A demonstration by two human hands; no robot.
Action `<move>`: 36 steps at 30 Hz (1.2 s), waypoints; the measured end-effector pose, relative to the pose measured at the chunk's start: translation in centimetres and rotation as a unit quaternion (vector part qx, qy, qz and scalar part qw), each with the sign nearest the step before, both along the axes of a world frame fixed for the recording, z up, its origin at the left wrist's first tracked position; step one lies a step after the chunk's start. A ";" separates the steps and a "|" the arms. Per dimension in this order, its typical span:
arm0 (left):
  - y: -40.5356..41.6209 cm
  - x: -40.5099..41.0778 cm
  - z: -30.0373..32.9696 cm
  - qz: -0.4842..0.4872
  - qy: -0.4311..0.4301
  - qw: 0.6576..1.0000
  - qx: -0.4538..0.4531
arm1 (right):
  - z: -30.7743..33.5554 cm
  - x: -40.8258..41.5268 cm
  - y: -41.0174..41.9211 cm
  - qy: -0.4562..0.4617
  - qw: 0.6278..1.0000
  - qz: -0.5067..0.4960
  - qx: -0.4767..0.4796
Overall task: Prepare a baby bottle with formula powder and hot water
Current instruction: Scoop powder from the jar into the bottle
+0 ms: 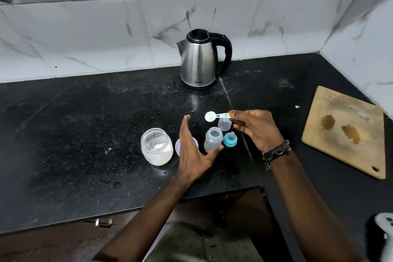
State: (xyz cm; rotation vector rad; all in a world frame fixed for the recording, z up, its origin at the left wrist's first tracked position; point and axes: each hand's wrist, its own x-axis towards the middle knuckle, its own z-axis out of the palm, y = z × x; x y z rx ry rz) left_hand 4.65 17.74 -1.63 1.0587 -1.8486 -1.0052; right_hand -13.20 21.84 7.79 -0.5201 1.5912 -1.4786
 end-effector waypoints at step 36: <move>0.4 -2.6 -0.4 0.064 0.026 0.997 -0.045 | -0.3 -0.9 2.1 0.116 0.992 0.053 -0.014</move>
